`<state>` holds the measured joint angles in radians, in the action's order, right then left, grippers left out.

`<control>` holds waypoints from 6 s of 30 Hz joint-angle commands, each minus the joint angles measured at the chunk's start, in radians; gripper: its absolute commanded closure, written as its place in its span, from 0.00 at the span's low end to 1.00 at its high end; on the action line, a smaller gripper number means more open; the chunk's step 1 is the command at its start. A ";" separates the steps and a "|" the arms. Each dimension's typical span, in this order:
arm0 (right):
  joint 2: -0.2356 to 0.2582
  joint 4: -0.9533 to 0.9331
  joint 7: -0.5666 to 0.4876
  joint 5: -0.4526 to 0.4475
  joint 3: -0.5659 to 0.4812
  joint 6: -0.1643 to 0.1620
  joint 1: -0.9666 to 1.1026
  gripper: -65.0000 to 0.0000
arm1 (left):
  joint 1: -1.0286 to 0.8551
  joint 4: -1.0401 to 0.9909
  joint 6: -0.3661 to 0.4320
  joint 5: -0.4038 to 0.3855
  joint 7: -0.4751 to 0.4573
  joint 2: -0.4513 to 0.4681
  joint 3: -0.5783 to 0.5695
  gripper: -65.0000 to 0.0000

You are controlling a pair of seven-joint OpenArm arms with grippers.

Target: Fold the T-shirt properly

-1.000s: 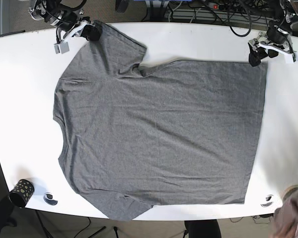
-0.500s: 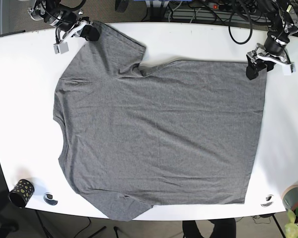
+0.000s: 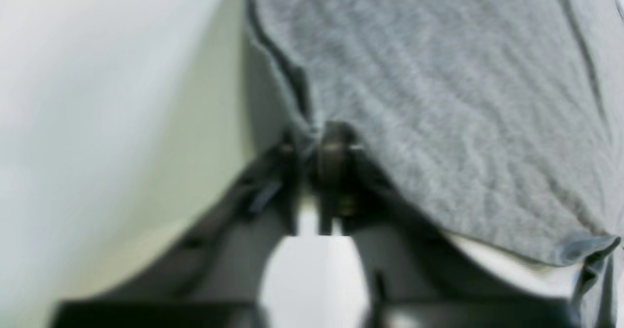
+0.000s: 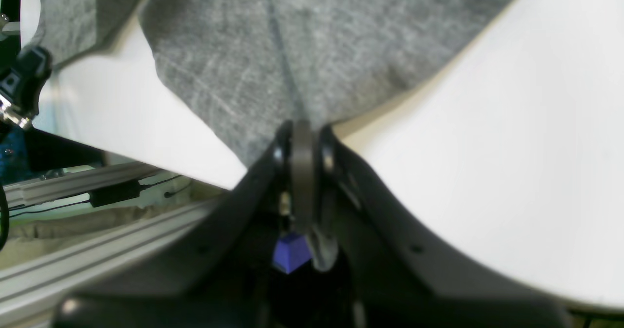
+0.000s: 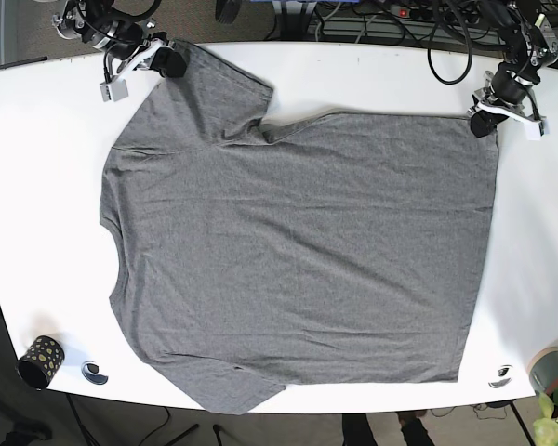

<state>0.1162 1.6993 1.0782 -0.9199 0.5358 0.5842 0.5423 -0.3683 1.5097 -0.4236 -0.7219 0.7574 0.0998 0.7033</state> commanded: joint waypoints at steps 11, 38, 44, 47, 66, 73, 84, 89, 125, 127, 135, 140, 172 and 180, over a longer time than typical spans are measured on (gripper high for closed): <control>0.004 0.110 -0.010 -0.028 0.060 0.013 -0.014 1.00 | -0.015 0.176 -0.001 -0.012 -0.009 0.008 0.034 1.00; -0.068 0.281 -0.003 -0.094 0.208 0.114 0.299 1.00 | -0.318 0.355 -0.100 -0.012 -0.011 0.005 0.040 1.00; -0.065 0.281 -0.003 -0.193 0.205 0.114 0.275 1.00 | -0.305 0.375 -0.100 -0.020 -0.011 0.005 0.031 1.00; -0.060 0.282 -0.003 -0.218 0.205 0.114 0.232 1.00 | -0.242 0.414 -0.100 -0.020 -0.009 0.005 0.013 1.00; 0.026 0.143 -0.002 -0.215 0.201 0.036 -0.139 1.00 | 0.087 0.403 -0.067 0.123 -0.008 0.008 -0.142 1.00; 0.084 0.020 -0.002 -0.186 0.198 0.035 -0.276 1.00 | 0.179 0.328 -0.051 0.126 -0.008 0.011 -0.147 1.00; 0.096 -0.003 -0.003 0.026 0.102 0.035 -0.480 1.00 | 0.314 0.231 -0.056 0.210 -0.008 0.013 -0.182 1.00; 0.096 -0.017 -0.003 0.112 0.077 0.038 -0.560 1.00 | 0.375 0.162 -0.054 0.210 -0.008 0.018 -0.179 1.00; 0.213 -0.474 -0.215 0.324 -0.089 0.041 -0.824 0.87 | 0.593 -0.285 -0.054 0.210 -0.141 0.220 -0.393 0.87; 0.213 -0.474 -0.215 0.353 -0.089 0.041 -0.827 0.70 | 0.595 -0.301 -0.054 0.210 -0.141 0.222 -0.394 0.73; 0.245 -0.443 -0.211 0.381 -0.081 0.041 -0.818 0.22 | 0.621 -0.323 -0.056 0.209 -0.138 0.222 -0.393 0.22; 0.251 -0.308 -0.209 0.381 -0.081 0.041 -0.718 0.27 | 0.559 -0.228 -0.059 0.210 -0.138 0.252 -0.396 0.22; 0.216 -0.156 -0.229 0.523 -0.079 0.041 -0.388 0.37 | 0.369 -0.243 -0.059 0.450 -0.293 0.243 -0.396 0.27; 0.198 -0.153 -0.231 0.523 -0.079 0.041 -0.393 0.73 | 0.363 -0.243 -0.059 0.451 -0.293 0.243 -0.396 0.92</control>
<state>0.3038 1.5249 0.8650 -0.3882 0.4515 0.6247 0.1596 -0.0139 1.2560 -0.4801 -0.2661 0.4767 0.3271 0.3038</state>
